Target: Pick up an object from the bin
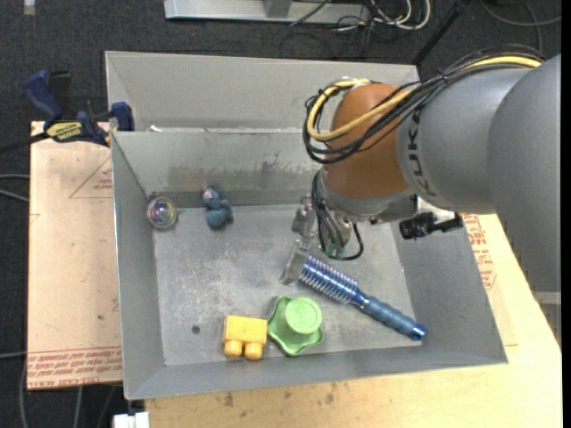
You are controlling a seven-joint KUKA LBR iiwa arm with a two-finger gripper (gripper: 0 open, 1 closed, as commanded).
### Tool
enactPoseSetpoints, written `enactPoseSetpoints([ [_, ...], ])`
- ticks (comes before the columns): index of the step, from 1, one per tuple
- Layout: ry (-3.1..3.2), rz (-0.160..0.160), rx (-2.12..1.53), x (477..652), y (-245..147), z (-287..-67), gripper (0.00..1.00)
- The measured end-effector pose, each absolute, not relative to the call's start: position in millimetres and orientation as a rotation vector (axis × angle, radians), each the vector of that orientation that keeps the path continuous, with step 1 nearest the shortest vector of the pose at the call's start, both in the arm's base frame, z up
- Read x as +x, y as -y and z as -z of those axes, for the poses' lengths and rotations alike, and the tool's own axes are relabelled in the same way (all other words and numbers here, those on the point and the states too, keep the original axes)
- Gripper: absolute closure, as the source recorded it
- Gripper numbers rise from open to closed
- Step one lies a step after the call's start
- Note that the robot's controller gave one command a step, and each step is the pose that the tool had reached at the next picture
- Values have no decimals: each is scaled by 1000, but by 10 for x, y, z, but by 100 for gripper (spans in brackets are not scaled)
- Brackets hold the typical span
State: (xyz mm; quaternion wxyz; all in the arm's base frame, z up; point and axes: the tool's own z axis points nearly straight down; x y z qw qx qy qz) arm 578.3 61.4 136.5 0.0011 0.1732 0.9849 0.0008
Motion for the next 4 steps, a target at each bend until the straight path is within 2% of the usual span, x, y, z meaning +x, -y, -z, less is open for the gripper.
enactPoseSetpoints([
  [1, -3130, -3, 306, 5133, -633, -688, 0],
  [2, -3124, -4, 308, 5153, -626, -709, 100],
  [3, -3135, -1, 189, 5073, -545, -899, 100],
  [4, -3130, -3, -103, 4894, -769, -2348, 100],
])
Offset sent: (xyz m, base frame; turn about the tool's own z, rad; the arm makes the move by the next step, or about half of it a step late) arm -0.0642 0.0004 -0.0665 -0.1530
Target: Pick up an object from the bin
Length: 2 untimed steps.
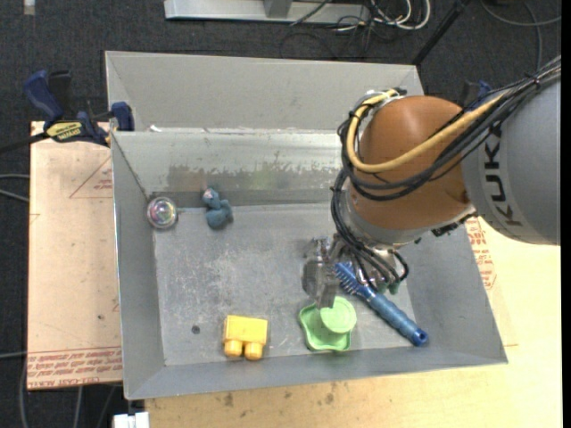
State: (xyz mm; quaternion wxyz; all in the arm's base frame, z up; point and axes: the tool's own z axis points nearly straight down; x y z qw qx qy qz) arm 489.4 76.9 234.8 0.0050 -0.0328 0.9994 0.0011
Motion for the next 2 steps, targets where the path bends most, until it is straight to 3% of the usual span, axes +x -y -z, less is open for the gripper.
enactPoseSetpoints([
  [1, -3145, -1, -179, 4764, -1008, -1230, 100],
  [2, -3138, -2, -172, 4786, -1001, -1268, 0],
])
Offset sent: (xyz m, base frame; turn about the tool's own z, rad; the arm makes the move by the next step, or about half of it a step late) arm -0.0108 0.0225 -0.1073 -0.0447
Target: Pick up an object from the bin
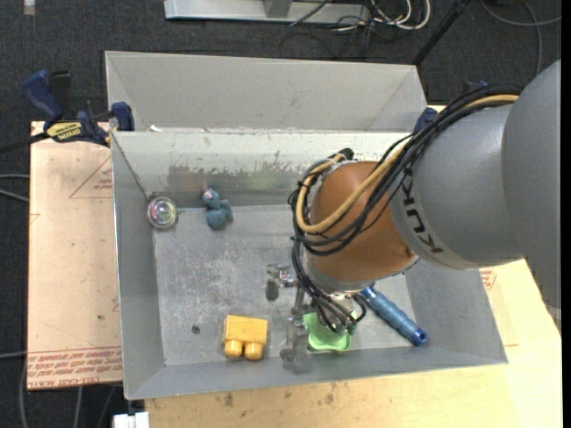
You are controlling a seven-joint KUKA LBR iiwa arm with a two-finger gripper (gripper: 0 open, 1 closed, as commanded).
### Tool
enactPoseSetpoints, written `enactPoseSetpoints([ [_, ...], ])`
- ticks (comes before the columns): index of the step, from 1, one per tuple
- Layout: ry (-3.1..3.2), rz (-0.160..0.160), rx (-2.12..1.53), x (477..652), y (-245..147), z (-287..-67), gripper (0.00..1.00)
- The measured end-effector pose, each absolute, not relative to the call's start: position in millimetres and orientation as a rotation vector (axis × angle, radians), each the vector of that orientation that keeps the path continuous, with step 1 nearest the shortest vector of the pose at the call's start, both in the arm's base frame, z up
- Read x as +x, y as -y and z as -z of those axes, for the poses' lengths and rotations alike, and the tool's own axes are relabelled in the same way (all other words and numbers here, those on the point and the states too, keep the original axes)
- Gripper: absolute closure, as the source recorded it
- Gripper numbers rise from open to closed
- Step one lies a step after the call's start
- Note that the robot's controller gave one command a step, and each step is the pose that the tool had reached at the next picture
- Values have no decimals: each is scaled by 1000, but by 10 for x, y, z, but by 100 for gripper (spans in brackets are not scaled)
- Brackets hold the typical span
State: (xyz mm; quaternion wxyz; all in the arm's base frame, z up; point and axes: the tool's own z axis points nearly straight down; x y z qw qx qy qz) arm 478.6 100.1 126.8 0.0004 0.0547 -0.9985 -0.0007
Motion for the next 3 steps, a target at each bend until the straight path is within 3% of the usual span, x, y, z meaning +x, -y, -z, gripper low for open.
enactPoseSetpoints([
  [1, 3148, 7, 217, 4873, -1431, -693, 0],
  [2, 3149, 6, 209, 4880, -1413, -726, 100],
  [3, 3153, 6, 120, 5589, -1501, -2467, 100],
])
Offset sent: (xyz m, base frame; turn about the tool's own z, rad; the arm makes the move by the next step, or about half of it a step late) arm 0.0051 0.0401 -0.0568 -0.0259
